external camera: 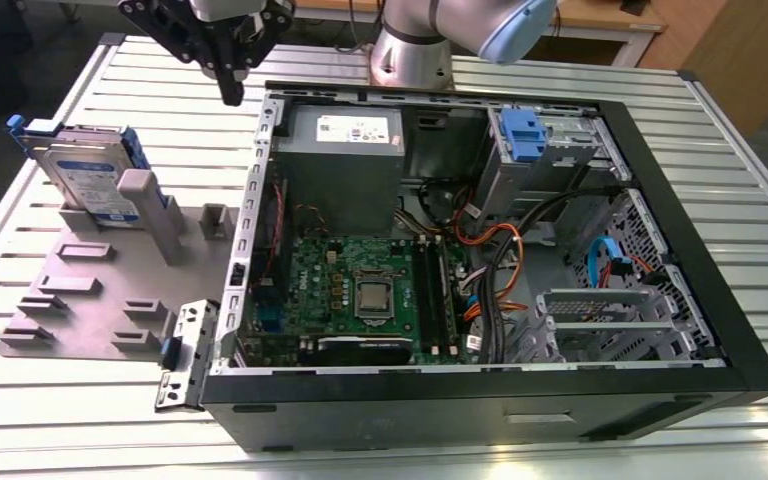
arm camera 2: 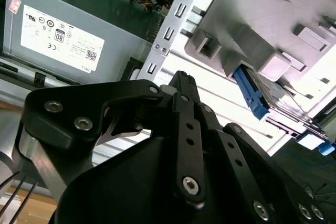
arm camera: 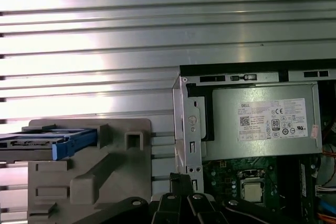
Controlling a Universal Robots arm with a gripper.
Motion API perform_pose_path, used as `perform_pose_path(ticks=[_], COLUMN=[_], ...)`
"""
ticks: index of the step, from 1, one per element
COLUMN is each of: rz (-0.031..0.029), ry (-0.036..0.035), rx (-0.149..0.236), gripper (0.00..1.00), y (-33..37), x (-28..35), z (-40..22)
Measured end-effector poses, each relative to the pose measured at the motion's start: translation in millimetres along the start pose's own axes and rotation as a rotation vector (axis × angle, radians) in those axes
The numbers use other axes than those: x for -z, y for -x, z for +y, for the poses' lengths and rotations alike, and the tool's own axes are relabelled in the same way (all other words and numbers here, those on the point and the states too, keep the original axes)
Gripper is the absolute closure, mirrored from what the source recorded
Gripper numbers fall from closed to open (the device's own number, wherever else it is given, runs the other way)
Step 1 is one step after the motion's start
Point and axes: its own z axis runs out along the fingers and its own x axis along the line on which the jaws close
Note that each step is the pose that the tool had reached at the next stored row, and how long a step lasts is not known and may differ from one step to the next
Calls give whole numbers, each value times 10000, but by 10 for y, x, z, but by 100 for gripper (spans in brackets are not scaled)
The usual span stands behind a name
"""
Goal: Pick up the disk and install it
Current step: 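Reach for the disk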
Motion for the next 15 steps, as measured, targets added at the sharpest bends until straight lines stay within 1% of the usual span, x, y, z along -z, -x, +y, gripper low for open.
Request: perform_pose_path(ticks=[4, 7, 15], rz=[-1, -1, -1], ry=[0, 0, 1], rx=[0, 1, 1], gripper=[89, 89, 89], y=[-57, -83, -97], x=[0, 1, 1], z=[-4, -6, -7])
